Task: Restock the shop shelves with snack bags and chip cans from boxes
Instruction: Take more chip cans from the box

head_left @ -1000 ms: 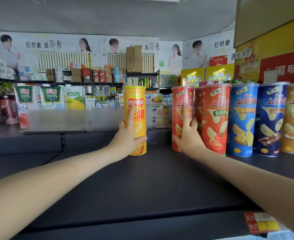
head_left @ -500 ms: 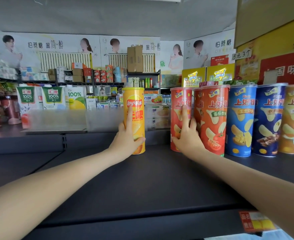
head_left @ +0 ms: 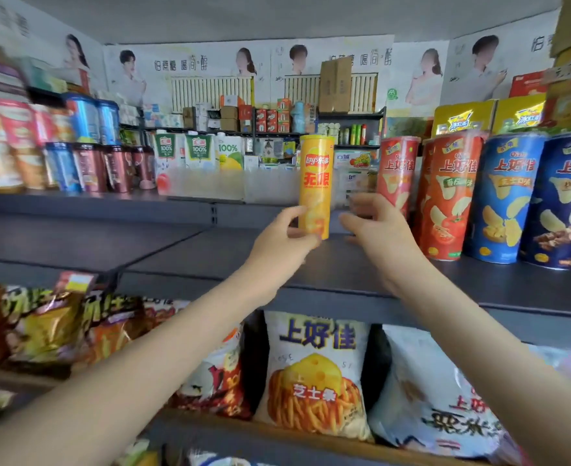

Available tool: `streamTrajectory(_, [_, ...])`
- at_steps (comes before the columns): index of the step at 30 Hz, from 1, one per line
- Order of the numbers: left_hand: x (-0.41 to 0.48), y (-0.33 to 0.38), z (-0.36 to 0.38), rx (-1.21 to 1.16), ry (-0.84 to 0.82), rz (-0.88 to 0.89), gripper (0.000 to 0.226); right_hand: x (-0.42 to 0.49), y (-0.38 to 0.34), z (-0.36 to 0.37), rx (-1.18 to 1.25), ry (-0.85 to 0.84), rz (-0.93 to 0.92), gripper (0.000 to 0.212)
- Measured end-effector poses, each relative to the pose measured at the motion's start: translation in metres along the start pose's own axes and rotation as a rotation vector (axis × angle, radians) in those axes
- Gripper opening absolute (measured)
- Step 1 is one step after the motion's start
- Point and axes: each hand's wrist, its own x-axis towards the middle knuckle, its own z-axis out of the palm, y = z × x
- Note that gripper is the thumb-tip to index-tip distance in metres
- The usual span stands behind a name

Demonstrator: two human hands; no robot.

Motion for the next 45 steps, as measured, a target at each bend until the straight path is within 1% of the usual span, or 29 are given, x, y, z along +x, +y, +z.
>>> streamTrajectory(1, [-0.024, -0.001, -0.004, -0.118, 0.046, -0.017, 0.032, -0.021, -0.004, 0.004, 0.093, -0.027, -0.017, 0.026])
streamTrajectory(2, [-0.050, -0.003, -0.007, -0.214, 0.108, -0.026, 0.031, -0.042, -0.007, 0.010, 0.152, -0.066, -0.037, 0.023])
streamTrajectory(3, [-0.074, -0.009, -0.011, -0.285, 0.179, -0.036, 0.030, -0.064, -0.008, 0.016, 0.191, -0.120, -0.054, 0.024])
streamTrajectory(5, [-0.124, -0.027, -0.021, -0.340, 0.297, -0.091, 0.028, -0.106, -0.005, 0.032, 0.234, -0.246, -0.058, 0.023])
streamTrajectory(8, [-0.196, -0.067, -0.042, -0.309, 0.384, -0.284, 0.028, -0.167, 0.013, 0.062, 0.234, -0.435, 0.024, 0.022])
streamTrajectory(11, [-0.263, -0.113, -0.069, -0.252, 0.464, -0.532, 0.029, -0.227, 0.041, 0.097, 0.181, -0.605, 0.184, 0.014])
streamTrajectory(13, [-0.305, -0.144, -0.089, -0.239, 0.510, -0.664, 0.032, -0.262, 0.057, 0.122, 0.119, -0.698, 0.290, 0.014])
streamTrajectory(15, [-0.343, -0.174, -0.111, -0.239, 0.573, -0.763, 0.036, -0.294, 0.070, 0.148, 0.061, -0.779, 0.359, 0.016])
streamTrajectory(19, [-0.407, -0.214, -0.167, -0.253, 0.681, -0.998, 0.036, -0.347, 0.083, 0.208, 0.048, -0.908, 0.460, 0.019])
streamTrajectory(21, [-0.441, -0.232, -0.200, -0.260, 0.752, -1.092, 0.047, -0.372, 0.084, 0.241, 0.026, -0.958, 0.482, 0.020])
streamTrajectory(22, [-0.461, -0.240, -0.218, -0.228, 0.789, -1.130, 0.052, -0.385, 0.085, 0.261, 0.015, -0.983, 0.499, 0.020])
streamTrajectory(24, [-0.502, -0.258, -0.256, -0.188, 0.854, -1.160, 0.056, -0.414, 0.082, 0.303, -0.004, -1.028, 0.539, 0.020])
streamTrajectory(26, [-0.537, -0.275, -0.298, -0.207, 0.924, -1.147, 0.048, -0.445, 0.074, 0.351, -0.011, -1.063, 0.562, 0.023])
streamTrajectory(29, [-0.575, -0.287, -0.368, -0.207, 1.028, -1.187, 0.036, -0.489, 0.059, 0.431, -0.020, -1.100, 0.593, 0.024])
streamTrajectory(31, [-0.593, -0.300, -0.418, -0.186, 1.053, -1.181, 0.034, -0.515, 0.051, 0.482, -0.029, -1.125, 0.620, 0.027])
streamTrajectory(34, [-0.609, -0.319, -0.483, -0.135, 1.071, -1.185, 0.036, -0.542, 0.042, 0.549, -0.037, -1.150, 0.655, 0.027])
streamTrajectory(36, [-0.614, -0.331, -0.521, -0.117, 1.052, -1.207, 0.050, -0.551, 0.039, 0.584, -0.040, -1.145, 0.692, 0.025])
streamTrajectory(38, [-0.613, -0.346, -0.555, -0.122, 1.040, -1.218, 0.058, -0.553, 0.043, 0.613, -0.045, -1.123, 0.711, 0.027])
streamTrajectory(41, [-0.605, -0.379, -0.597, -0.146, 1.016, -1.231, 0.057, -0.549, 0.061, 0.653, -0.103, -1.085, 0.723, 0.032])
streamTrajectory(45, [-0.590, -0.436, -0.644, -0.157, 0.986, -1.296, 0.059, -0.543, 0.099, 0.715, -0.186, -1.069, 0.725, 0.028])
